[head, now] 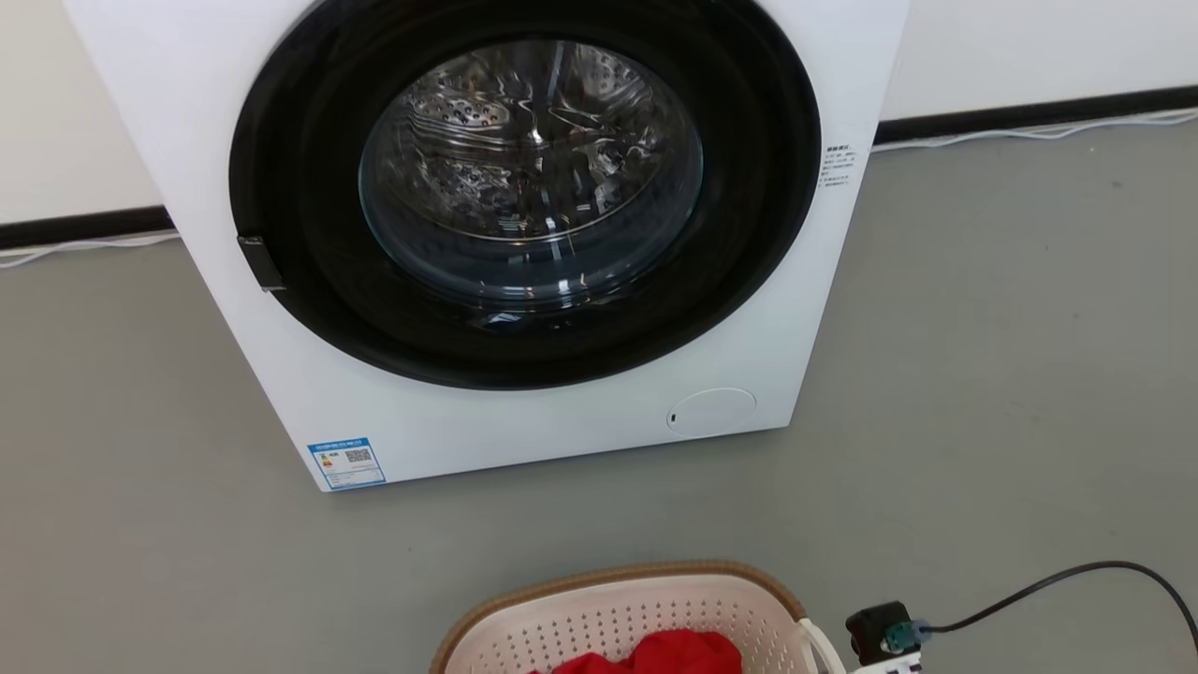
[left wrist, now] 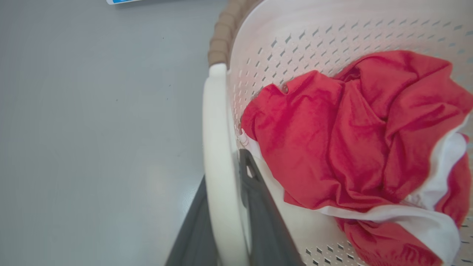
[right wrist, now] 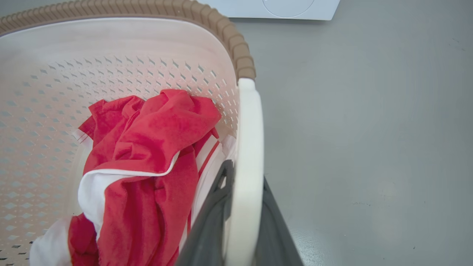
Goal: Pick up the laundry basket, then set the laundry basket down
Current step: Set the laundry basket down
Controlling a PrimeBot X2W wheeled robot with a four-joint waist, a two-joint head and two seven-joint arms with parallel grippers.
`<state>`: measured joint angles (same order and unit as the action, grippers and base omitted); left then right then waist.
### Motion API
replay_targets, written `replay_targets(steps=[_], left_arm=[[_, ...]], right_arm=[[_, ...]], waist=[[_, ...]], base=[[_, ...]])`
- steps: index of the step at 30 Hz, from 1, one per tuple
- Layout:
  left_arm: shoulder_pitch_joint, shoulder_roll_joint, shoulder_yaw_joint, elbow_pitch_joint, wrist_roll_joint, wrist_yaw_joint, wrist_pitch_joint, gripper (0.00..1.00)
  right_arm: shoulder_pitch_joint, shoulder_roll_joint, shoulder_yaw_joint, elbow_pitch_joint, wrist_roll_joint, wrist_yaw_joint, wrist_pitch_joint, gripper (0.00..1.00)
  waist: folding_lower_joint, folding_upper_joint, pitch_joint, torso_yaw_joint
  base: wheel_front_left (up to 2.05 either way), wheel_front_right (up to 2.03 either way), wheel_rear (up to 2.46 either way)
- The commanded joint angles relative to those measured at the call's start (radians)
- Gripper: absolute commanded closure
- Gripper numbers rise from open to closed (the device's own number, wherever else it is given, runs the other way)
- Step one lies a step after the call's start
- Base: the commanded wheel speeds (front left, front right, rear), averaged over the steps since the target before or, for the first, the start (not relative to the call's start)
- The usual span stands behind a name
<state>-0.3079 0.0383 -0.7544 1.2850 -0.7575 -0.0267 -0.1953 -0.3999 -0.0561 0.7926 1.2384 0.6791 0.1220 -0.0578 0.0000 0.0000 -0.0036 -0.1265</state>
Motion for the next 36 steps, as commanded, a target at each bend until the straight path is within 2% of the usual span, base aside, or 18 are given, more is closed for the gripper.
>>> replay_targets(steps=[1, 6, 16, 36], left_arm=[[-0.058, 0.015, 0.011, -0.009, 0.0, -0.003, -0.019, 1.0], [-0.099, 0.022, 0.008, -0.006, 0.002, -0.003, -0.02, 1.0], [-0.276, 0.055, -0.002, -0.005, 0.023, -0.01, -0.034, 1.0], [-0.566, 0.084, 0.027, -0.056, 0.043, 0.017, -0.065, 1.0]], right_arm=[[-0.046, 0.006, 0.024, -0.023, 0.003, 0.009, -0.02, 1.0], [-0.062, 0.006, 0.029, -0.034, 0.009, 0.009, -0.031, 1.0], [-0.188, 0.006, 0.021, -0.049, 0.006, 0.009, -0.095, 1.0], [-0.47, 0.006, -0.028, 0.024, -0.072, 0.009, -0.195, 1.0]], waist=[[0.0, 0.0, 0.015, -0.004], [0.0, 0.0, 0.06, -0.007], [0.0, 0.0, 0.258, 0.018], [0.0, 0.0, 0.623, 0.096]], base=[[0.0, 0.0, 0.0], [0.0, 0.0, 0.0], [0.0, 0.0, 0.0], [0.0, 0.0, 0.0]])
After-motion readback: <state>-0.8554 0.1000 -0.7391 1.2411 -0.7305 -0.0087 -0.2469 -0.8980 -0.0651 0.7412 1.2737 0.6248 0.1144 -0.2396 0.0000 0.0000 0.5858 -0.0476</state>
